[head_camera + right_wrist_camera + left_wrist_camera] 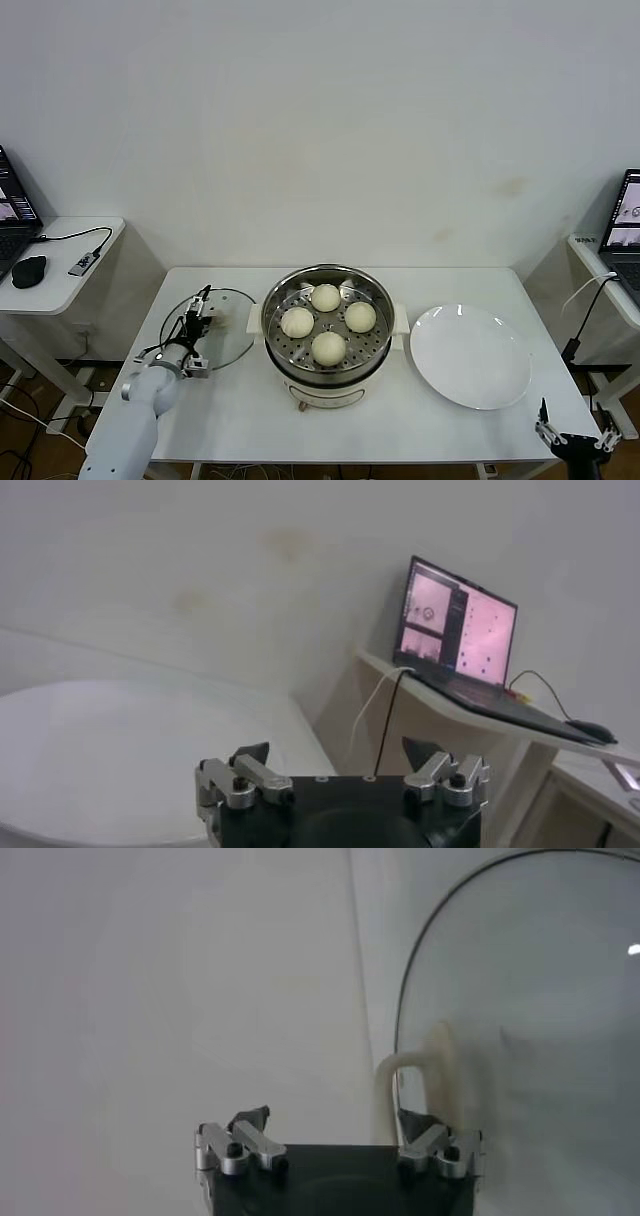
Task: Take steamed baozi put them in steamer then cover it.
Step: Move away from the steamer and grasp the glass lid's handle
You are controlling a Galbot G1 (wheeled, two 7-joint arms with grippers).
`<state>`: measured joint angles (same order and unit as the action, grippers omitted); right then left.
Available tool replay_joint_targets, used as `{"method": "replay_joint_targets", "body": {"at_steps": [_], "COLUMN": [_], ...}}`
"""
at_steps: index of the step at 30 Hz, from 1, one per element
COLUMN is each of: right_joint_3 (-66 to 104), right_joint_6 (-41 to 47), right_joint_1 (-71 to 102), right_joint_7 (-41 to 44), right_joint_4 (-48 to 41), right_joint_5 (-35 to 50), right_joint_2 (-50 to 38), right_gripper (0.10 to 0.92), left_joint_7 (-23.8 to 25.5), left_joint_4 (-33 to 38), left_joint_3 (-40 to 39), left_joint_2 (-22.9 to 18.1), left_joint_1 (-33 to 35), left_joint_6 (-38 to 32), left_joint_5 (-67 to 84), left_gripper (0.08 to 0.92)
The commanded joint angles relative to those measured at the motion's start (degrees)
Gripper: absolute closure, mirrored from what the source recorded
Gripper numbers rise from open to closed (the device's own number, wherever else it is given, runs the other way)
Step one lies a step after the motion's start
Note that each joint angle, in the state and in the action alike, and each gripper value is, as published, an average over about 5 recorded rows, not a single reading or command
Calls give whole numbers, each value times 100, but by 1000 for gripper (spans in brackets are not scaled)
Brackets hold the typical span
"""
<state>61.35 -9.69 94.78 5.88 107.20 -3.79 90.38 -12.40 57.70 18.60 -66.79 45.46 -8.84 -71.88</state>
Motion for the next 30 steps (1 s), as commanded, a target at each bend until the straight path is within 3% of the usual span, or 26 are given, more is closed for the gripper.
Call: {"method": "replay_joint_targets", "body": {"at_steps": [1,14,21,24,30], "right_joint_3": [-6,-37,-91,-108,-165], "right_joint_6": [-3,-4,-13,-21,-26], "right_joint_1": [2,-8,13,16,29], "right_joint_7": [2,19,46,58,68], "right_joint_4": [-5,-14,32,44,98], "right_joint_5": [-4,-13,-24,-26,-44], "right_joint_2": [3,1,0,-3,-6], "right_gripper": [203,203,203,203,203], "left_joint_7": [28,-164,-322,-261,98], "left_joint_4": [-117,-251,210,635,1921], "left_joint_3": [-16,48,313,458,895], "left_joint_2": [-35,-62,87,243,719], "left_joint_1": [-47,-12,276,583,1462], "left_joint_6": [9,-1,51,162,554], "left_joint_5": [-40,38,33,40,386], "left_gripper": [249,629,824,863,863]}}
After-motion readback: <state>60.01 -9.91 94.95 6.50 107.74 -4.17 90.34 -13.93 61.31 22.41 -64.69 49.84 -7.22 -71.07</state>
